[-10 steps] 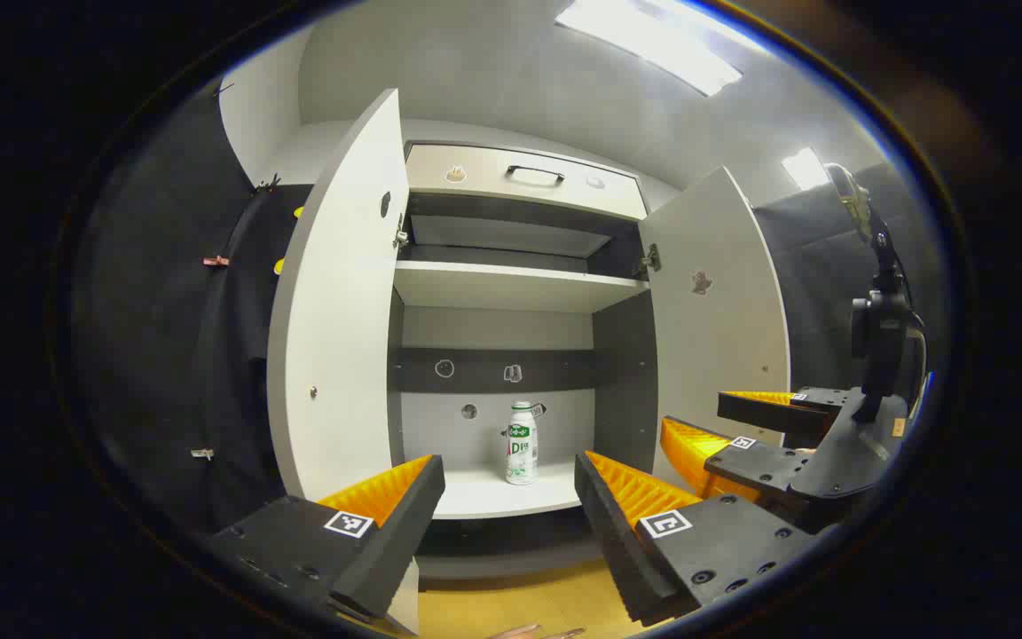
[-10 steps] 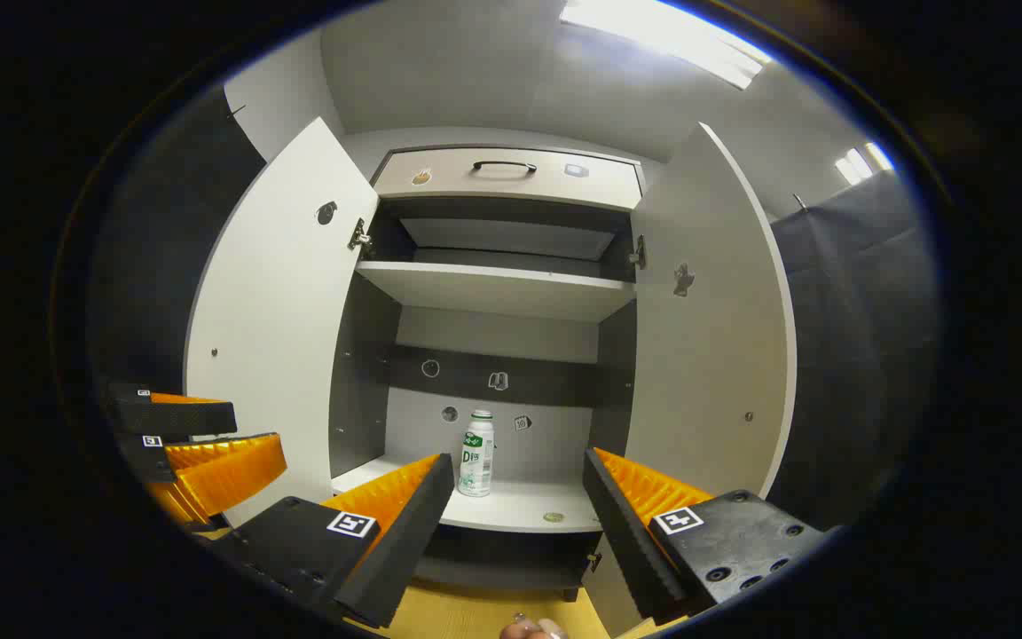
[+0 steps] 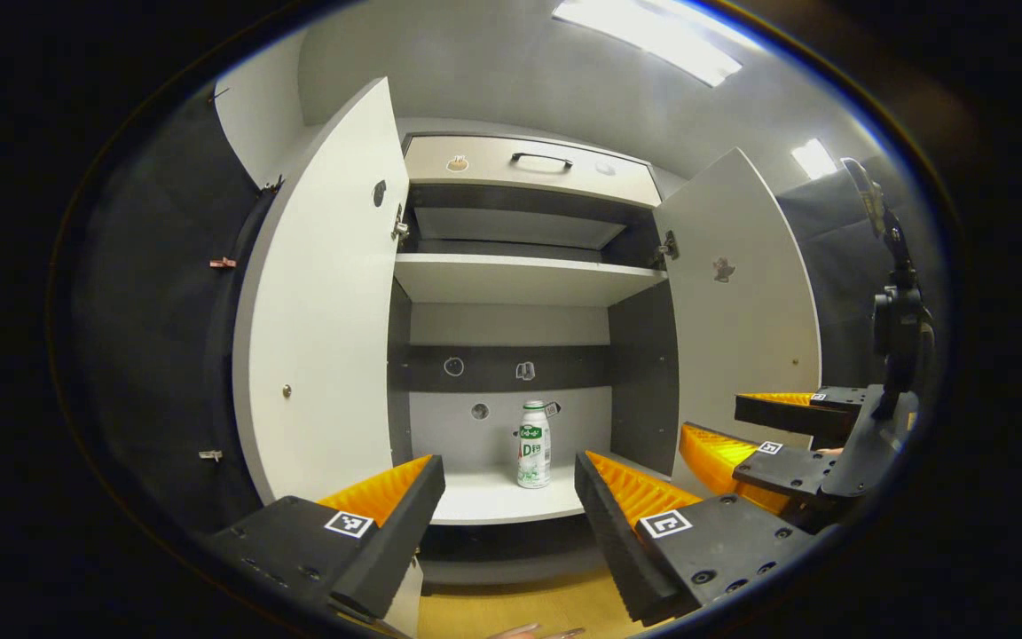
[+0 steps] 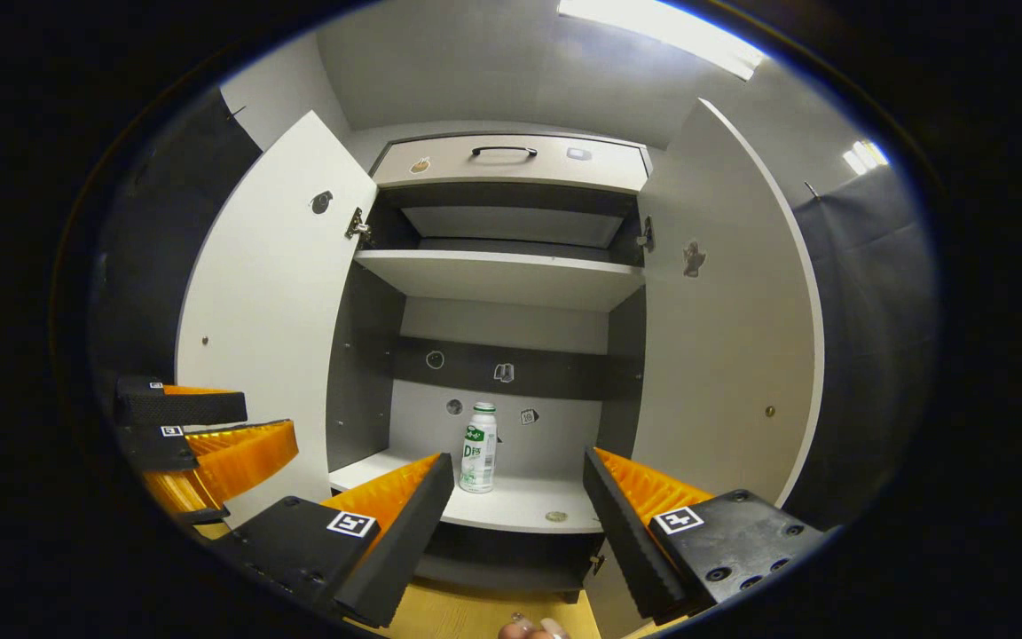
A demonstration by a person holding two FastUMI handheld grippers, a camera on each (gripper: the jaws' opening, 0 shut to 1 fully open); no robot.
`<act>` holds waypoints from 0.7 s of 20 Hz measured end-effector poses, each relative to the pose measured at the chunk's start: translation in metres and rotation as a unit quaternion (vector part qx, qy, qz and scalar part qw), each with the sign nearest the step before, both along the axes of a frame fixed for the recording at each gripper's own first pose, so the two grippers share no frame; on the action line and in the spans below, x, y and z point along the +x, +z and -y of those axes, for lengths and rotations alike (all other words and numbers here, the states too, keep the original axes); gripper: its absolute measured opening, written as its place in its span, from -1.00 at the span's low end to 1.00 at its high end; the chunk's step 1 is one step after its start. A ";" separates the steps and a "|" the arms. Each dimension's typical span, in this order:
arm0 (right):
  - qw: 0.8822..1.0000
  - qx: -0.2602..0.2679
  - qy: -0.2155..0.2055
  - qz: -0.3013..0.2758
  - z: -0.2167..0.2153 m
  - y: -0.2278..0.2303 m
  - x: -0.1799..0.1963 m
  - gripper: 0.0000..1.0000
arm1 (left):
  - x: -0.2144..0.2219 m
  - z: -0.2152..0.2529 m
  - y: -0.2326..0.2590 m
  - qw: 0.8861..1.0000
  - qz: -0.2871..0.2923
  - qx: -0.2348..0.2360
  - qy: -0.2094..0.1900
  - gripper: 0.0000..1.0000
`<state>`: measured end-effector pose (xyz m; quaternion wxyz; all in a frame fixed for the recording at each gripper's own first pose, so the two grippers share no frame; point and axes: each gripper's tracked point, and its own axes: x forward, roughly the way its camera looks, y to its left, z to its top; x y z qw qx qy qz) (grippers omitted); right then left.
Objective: Grasp the bottle in the cabinet with the left hand and place it on the coaster, then close the right door with the right hand and the left door with the left hand.
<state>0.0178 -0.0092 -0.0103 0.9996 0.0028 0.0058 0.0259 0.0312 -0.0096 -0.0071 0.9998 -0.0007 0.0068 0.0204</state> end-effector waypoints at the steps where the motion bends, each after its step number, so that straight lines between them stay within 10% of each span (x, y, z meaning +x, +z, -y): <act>1: 1.000 0.000 0.001 0.000 0.001 0.000 0.001 0.95 | 0.003 0.000 -0.001 1.000 -0.001 -0.001 0.001 0.87; 14: 1.000 -0.016 0.005 -0.013 0.013 -0.017 0.022 0.94 | 0.047 -0.005 -0.017 1.000 -0.005 0.006 0.000 0.86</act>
